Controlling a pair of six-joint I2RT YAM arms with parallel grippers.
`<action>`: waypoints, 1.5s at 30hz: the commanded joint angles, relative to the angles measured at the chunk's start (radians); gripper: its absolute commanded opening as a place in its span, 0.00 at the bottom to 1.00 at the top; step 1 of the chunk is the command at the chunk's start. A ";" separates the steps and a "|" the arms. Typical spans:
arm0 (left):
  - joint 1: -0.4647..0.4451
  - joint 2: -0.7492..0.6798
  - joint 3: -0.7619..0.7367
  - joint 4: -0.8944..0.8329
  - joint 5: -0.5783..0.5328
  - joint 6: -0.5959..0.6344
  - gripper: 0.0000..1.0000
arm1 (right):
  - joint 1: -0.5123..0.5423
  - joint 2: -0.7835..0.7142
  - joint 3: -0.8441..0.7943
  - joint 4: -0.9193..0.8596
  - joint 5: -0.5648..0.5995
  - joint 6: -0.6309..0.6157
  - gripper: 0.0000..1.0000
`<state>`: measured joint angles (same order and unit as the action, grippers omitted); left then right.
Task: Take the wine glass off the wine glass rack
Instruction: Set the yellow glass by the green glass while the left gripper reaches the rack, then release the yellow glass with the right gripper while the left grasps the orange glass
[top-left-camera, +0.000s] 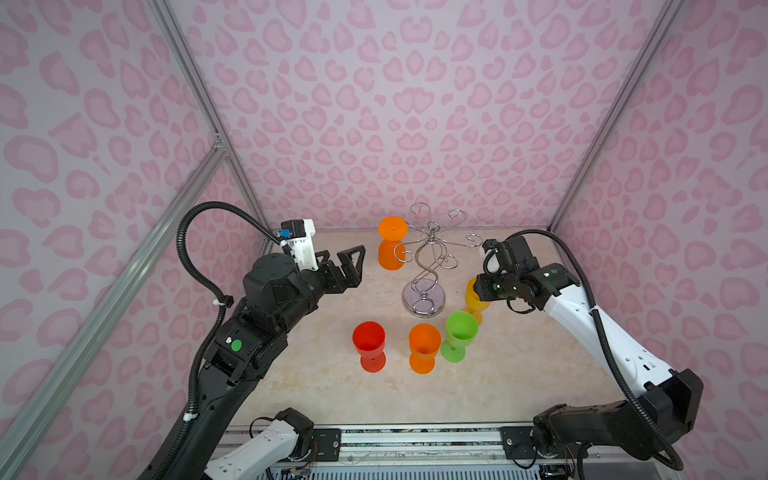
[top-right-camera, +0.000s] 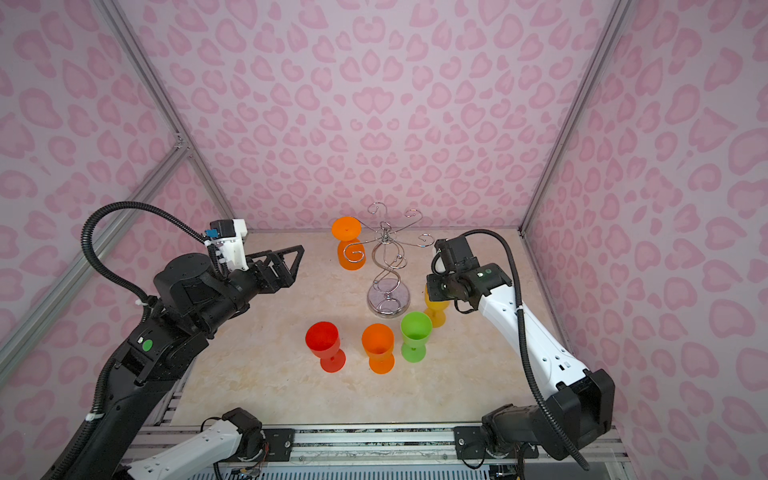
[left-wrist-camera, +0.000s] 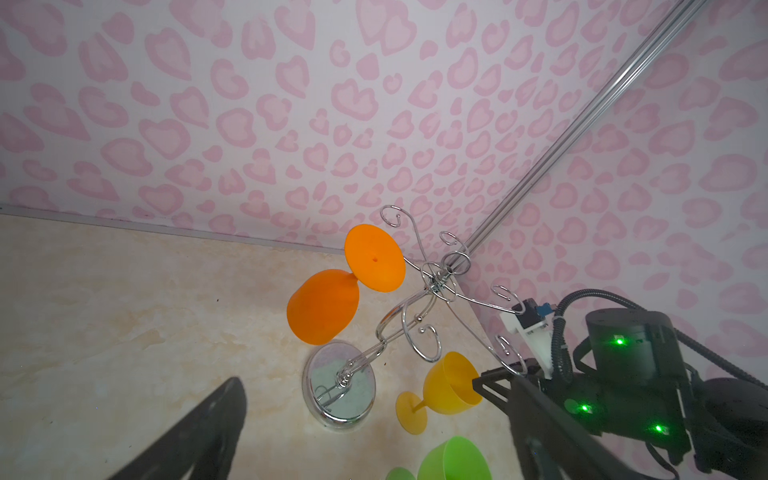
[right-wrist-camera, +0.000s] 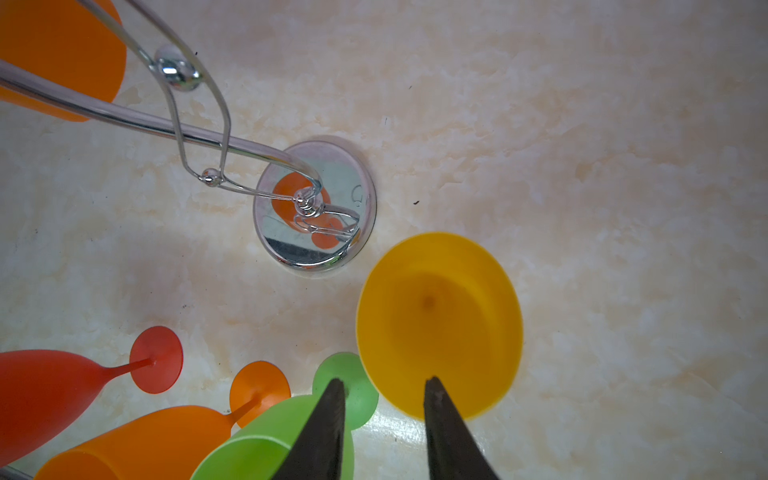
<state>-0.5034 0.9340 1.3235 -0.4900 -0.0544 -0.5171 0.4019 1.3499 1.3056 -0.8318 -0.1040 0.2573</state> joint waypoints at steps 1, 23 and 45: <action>0.029 0.019 -0.001 0.046 0.061 -0.037 1.00 | -0.003 -0.048 -0.030 0.034 0.021 0.024 0.33; 0.249 0.387 -0.078 0.568 0.649 -0.408 0.95 | -0.379 -0.440 -0.248 0.188 -0.130 0.124 0.44; 0.252 0.527 -0.135 0.826 0.753 -0.624 0.55 | -0.419 -0.414 -0.288 0.234 -0.182 0.133 0.45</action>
<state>-0.2527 1.4498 1.1912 0.2462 0.6750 -1.1080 -0.0162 0.9325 1.0233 -0.6285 -0.2707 0.3893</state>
